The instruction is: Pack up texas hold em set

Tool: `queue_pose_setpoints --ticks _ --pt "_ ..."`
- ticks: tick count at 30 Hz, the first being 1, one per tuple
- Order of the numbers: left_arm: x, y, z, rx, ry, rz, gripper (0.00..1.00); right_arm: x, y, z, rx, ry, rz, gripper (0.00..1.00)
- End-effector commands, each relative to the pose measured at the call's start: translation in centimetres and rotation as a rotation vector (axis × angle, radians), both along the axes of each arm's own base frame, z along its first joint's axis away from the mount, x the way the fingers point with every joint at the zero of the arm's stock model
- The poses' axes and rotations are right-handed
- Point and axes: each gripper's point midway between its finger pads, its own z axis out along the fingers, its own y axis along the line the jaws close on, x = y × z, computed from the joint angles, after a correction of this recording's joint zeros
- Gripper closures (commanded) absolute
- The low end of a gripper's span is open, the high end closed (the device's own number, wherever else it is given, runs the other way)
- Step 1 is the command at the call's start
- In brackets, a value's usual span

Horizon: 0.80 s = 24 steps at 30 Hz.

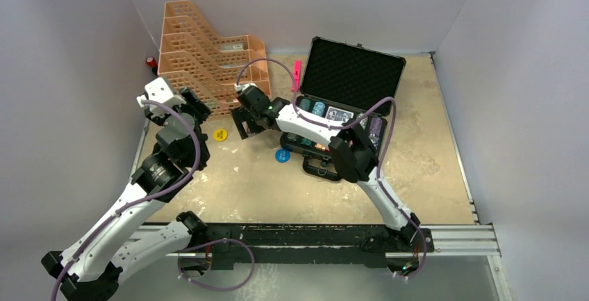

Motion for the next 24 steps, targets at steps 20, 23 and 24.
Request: queue_pose_setpoints --ticks 20,23,24 --pt "0.6 -0.1 -0.3 -0.008 -0.015 0.007 0.43 2.1 1.3 -1.0 -0.091 -0.039 -0.123 0.34" --pt "0.7 -0.1 -0.3 -0.01 -0.015 0.008 0.43 0.6 1.1 -0.9 -0.113 -0.021 -0.072 0.33" --pt "0.7 -0.1 -0.3 -0.012 -0.016 0.006 0.43 0.0 1.1 -1.1 -0.121 -0.013 -0.049 0.33"
